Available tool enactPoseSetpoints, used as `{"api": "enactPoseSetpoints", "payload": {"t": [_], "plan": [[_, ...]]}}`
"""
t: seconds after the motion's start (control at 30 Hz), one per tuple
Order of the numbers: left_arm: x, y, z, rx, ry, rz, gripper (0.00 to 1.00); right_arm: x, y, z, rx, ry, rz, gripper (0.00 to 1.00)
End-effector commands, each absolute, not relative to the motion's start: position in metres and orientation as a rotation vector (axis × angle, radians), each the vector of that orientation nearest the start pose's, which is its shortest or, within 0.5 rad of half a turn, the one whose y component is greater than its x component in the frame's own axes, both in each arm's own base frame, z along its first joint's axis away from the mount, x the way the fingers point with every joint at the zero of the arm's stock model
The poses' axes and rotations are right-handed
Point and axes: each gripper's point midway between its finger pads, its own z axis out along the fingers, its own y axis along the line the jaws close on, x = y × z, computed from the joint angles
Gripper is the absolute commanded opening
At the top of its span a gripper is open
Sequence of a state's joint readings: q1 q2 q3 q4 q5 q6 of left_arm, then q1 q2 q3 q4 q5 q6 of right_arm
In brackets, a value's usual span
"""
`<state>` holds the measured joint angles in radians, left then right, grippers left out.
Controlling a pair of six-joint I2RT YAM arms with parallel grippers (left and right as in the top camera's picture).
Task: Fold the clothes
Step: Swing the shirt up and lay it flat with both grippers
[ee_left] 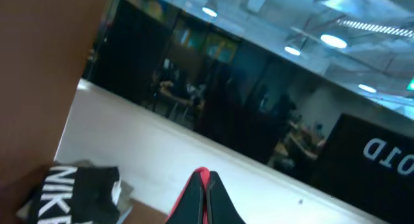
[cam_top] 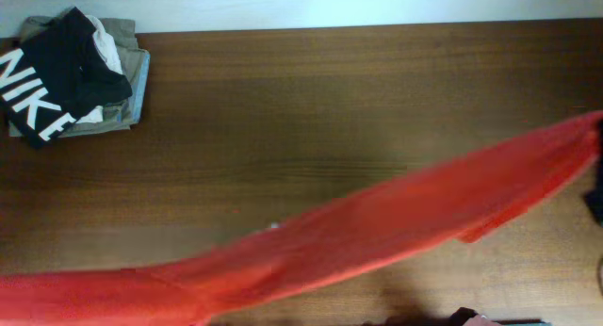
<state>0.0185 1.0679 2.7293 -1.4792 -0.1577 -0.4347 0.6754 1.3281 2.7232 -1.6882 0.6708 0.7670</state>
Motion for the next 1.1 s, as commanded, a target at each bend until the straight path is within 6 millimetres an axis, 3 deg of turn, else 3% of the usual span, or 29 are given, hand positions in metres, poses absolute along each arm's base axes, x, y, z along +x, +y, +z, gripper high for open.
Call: {"api": "enactPoseSetpoints", "payload": {"t": [0.0,0.03,0.1,0.13,0.2,0.23,0.27,0.3,0.33,0.37,0.4,0.43,0.47,0.5,0.53,0.6,0.67,0.7,0.73,0.8,0.83,0.87,0.93,0.97,1.0,1.07], "plan": [[0.145,0.028,0.611,-0.466,1.506,-0.208,0.0,0.185,-0.015,0.568,0.62,1.665,0.258,0.04],[0.202,0.031,0.59,-0.496,1.625,-0.173,0.0,0.195,-0.017,0.567,0.651,1.653,0.169,0.04],[0.265,0.034,0.564,-0.52,1.737,-0.142,0.0,0.212,-0.014,0.564,0.678,1.647,0.061,0.04],[0.336,0.037,0.531,-0.543,1.842,-0.11,0.0,0.243,-0.001,0.556,0.694,1.658,-0.052,0.04],[0.408,0.039,0.479,-0.566,1.967,-0.074,0.0,0.287,0.006,0.536,0.733,1.706,-0.132,0.04],[0.445,0.04,0.442,-0.58,2.048,-0.051,0.0,0.348,0.007,0.497,0.753,1.835,-0.149,0.05],[0.489,0.041,0.395,-0.591,2.124,-0.03,0.0,0.388,0.007,0.47,0.711,1.938,-0.123,0.04],[0.518,0.041,0.366,-0.595,2.154,-0.023,0.0,0.429,0.006,0.441,0.656,2.034,-0.08,0.04],[0.55,0.039,0.329,-0.593,2.188,-0.024,0.0,0.475,0.0,0.4,0.608,2.141,-0.014,0.11],[0.577,0.034,0.291,-0.587,2.22,-0.02,0.0,0.514,-0.01,0.352,0.588,2.234,0.028,0.37],[0.596,0.028,0.262,-0.579,2.245,-0.019,0.12,0.529,-0.017,0.326,0.608,2.277,0.042,0.56],[0.614,0.02,0.229,-0.565,2.267,-0.021,0.68,0.546,-0.025,0.287,0.632,2.342,0.048,0.84],[0.626,0.01,0.201,-0.551,2.294,-0.021,0.99,0.556,-0.03,0.251,0.647,2.407,0.023,0.95],[0.631,0.002,0.182,-0.539,2.32,-0.02,0.99,0.559,-0.03,0.232,0.641,2.45,0.005,0.97],[0.631,-0.009,0.173,-0.509,2.345,-0.018,0.99,0.556,-0.031,0.227,0.634,2.473,-0.005,0.99],[0.624,-0.018,0.201,-0.453,2.327,-0.019,0.99,0.541,-0.03,0.253,0.631,2.455,0.001,0.99],[0.581,-0.015,0.242,-0.451,2.381,-0.001,0.99,0.52,-0.027,0.273,0.575,2.476,0.007,0.99],[0.552,-0.013,0.247,-0.456,2.457,0.025,0.99,0.516,-0.019,0.27,0.492,2.522,0.038,0.93],[0.513,-0.012,0.239,-0.46,2.599,0.062,0.99,0.516,-0.011,0.255,0.423,2.581,0.065,0.75],[0.453,-0.022,0.205,-0.453,2.898,0.063,0.99,0.52,0.001,0.205,0.402,2.703,0.139,0.41],[0.442,-0.041,0.184,-0.36,3.008,-0.022,0.99,0.523,0.008,0.184,0.397,2.738,0.187,0.33],[0.433,-0.046,0.169,-0.345,3.07,0.007,0.99,0.523,0.011,0.17,0.397,2.763,0.212,0.24],[0.404,-0.052,0.13,-0.319,3.237,0.08,0.99,0.52,0.011,0.135,0.409,2.821,0.209,0.24],[0.389,-0.056,0.114,-0.304,3.311,0.106,0.99,0.521,0.011,0.124,0.405,2.827,0.208,0.33],[0.379,-0.062,0.107,-0.279,3.351,0.121,0.99,0.523,0.012,0.12,0.404,2.823,0.208,0.39],[0.349,-0.078,0.104,-0.189,3.417,0.17,0.99,0.54,0.011,0.107,0.395,2.784,0.214,0.39]]}}
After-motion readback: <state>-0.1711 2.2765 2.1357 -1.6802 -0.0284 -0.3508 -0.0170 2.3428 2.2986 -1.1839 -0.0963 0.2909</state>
